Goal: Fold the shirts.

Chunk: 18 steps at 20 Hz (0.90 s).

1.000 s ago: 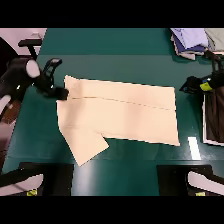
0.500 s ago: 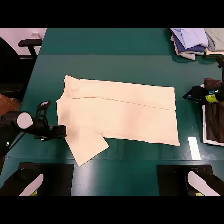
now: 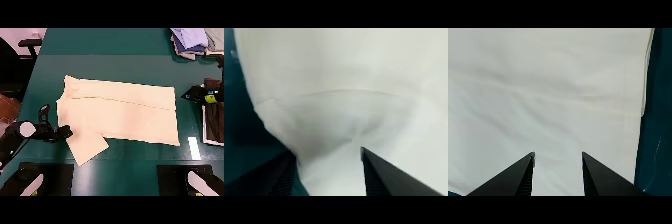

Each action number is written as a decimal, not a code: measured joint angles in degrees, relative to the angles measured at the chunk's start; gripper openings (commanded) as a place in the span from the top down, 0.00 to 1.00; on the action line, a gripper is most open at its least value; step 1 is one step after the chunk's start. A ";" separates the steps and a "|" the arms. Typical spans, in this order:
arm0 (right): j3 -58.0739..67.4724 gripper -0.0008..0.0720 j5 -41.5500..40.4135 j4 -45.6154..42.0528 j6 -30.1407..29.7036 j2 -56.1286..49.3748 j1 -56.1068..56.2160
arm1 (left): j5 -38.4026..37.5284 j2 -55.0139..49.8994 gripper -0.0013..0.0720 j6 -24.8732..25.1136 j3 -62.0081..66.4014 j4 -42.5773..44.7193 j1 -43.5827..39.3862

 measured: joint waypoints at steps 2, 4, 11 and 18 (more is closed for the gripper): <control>0.00 0.50 0.35 0.20 -0.02 0.00 0.00 | 0.46 -0.02 0.77 0.17 -0.59 -1.05 0.00; 0.00 0.50 1.55 0.26 -0.59 0.00 -0.33 | 0.02 -0.22 0.95 0.61 -0.94 -1.22 -0.02; -7.39 0.25 9.57 -5.38 -2.21 2.51 -10.71 | -9.22 -0.11 0.95 6.47 5.95 -2.69 -0.04; -28.48 0.30 8.59 -4.92 -2.43 1.16 -22.16 | -10.49 -0.11 0.95 8.41 9.81 -3.32 -0.04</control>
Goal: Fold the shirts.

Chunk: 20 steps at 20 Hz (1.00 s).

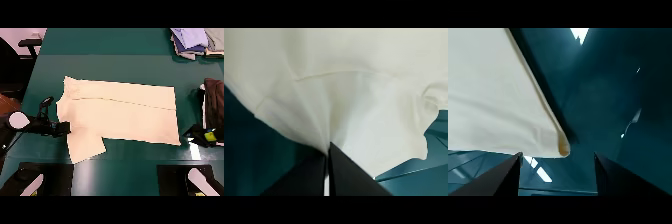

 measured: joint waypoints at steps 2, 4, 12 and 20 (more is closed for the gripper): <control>-2.93 0.41 -1.33 2.86 -0.13 -2.49 0.28 | 0.02 -0.02 0.95 0.15 0.24 -0.13 0.00; -4.11 0.46 -2.16 5.95 -0.20 -5.05 2.51 | 0.02 0.00 0.95 0.17 0.37 -0.20 0.00; 0.87 0.97 -8.50 3.63 -0.35 -4.81 13.75 | -5.55 3.32 0.95 0.42 0.46 0.57 0.00; 8.17 0.97 7.08 -10.47 0.37 10.34 13.40 | -21.31 14.93 0.95 -2.43 1.79 -2.23 -0.02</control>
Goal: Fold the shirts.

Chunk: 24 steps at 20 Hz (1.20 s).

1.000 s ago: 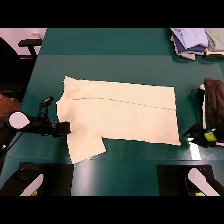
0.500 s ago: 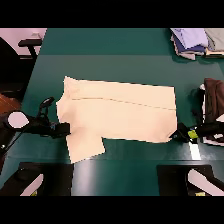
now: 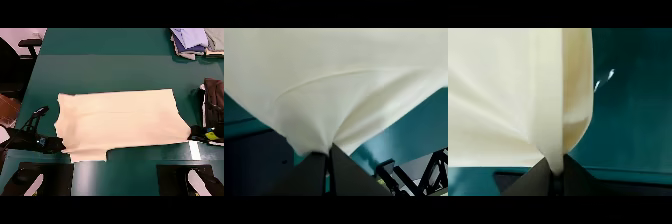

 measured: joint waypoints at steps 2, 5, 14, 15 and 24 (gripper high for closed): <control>3.08 0.97 0.90 -1.57 0.00 0.72 1.36 | 0.90 -1.14 0.95 0.61 1.75 -0.15 0.00; 8.33 0.97 -0.50 -2.80 0.31 -3.04 5.33 | 5.88 -7.10 0.95 3.45 5.75 1.53 0.00; 27.54 0.97 -7.54 3.10 1.33 -28.33 11.15 | 23.87 -34.40 0.95 13.18 21.11 5.33 0.00; 29.20 0.96 -7.80 3.96 1.03 -30.53 11.23 | 25.16 -36.30 0.95 13.55 21.75 5.46 0.00; 37.40 0.34 -8.50 10.27 -7.52 -39.36 9.77 | 28.04 -41.42 0.25 12.96 25.99 5.57 0.00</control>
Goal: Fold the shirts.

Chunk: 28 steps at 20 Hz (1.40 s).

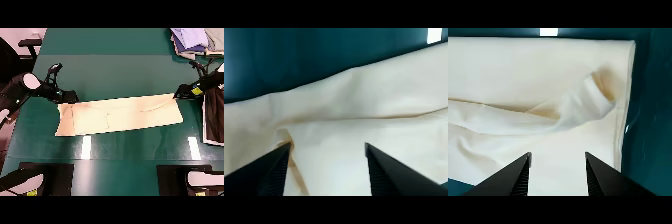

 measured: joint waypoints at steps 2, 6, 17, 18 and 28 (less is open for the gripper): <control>-1.53 0.27 0.13 0.59 -1.92 0.61 -2.69 | -1.88 0.00 0.76 -0.17 0.96 -0.24 0.00; -7.85 0.27 0.11 6.05 -6.19 0.17 -11.13 | -3.54 -0.02 0.95 0.09 1.70 -2.91 0.00; -14.38 0.97 -2.01 17.00 -11.56 -8.02 -12.85 | 5.44 -4.17 0.95 -0.28 2.29 -14.99 -7.78; -14.27 0.97 -2.80 17.09 -11.93 -7.58 -12.22 | 6.40 -5.70 0.95 -0.57 3.04 -15.37 -9.64; -0.17 0.97 2.84 25.11 -7.54 6.47 -5.27 | 6.93 -29.75 0.95 -1.60 24.92 -16.63 -26.45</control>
